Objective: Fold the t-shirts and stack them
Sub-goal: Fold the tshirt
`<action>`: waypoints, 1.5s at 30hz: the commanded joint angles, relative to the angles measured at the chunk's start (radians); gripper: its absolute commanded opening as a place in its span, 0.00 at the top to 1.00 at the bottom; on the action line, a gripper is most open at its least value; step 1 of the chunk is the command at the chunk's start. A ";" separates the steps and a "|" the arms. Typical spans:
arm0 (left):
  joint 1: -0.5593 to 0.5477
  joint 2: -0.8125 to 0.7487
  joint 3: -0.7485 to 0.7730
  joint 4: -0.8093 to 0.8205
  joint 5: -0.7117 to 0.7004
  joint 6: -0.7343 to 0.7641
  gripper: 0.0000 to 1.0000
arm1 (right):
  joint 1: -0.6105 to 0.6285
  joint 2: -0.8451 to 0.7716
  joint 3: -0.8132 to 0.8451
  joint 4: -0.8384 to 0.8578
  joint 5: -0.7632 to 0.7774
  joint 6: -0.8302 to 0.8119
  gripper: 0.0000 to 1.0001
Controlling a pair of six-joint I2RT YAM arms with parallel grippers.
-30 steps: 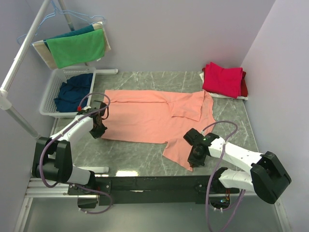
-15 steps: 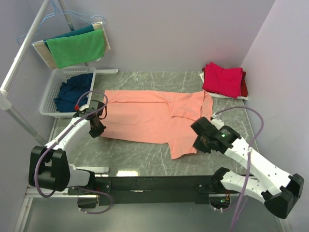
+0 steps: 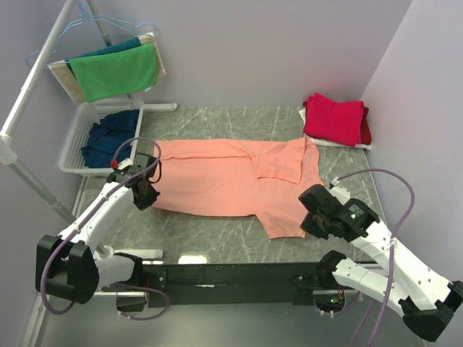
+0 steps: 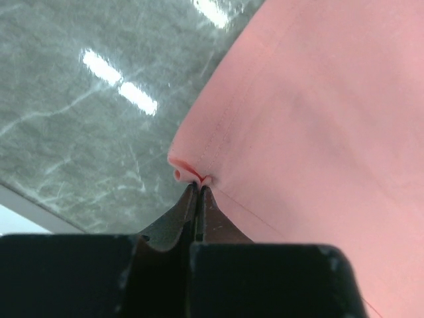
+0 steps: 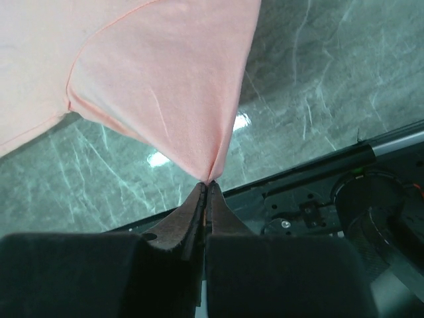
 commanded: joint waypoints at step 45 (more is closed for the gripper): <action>-0.005 0.592 0.556 0.001 -0.209 0.064 0.99 | -0.504 0.494 0.318 0.501 -0.020 -0.451 1.00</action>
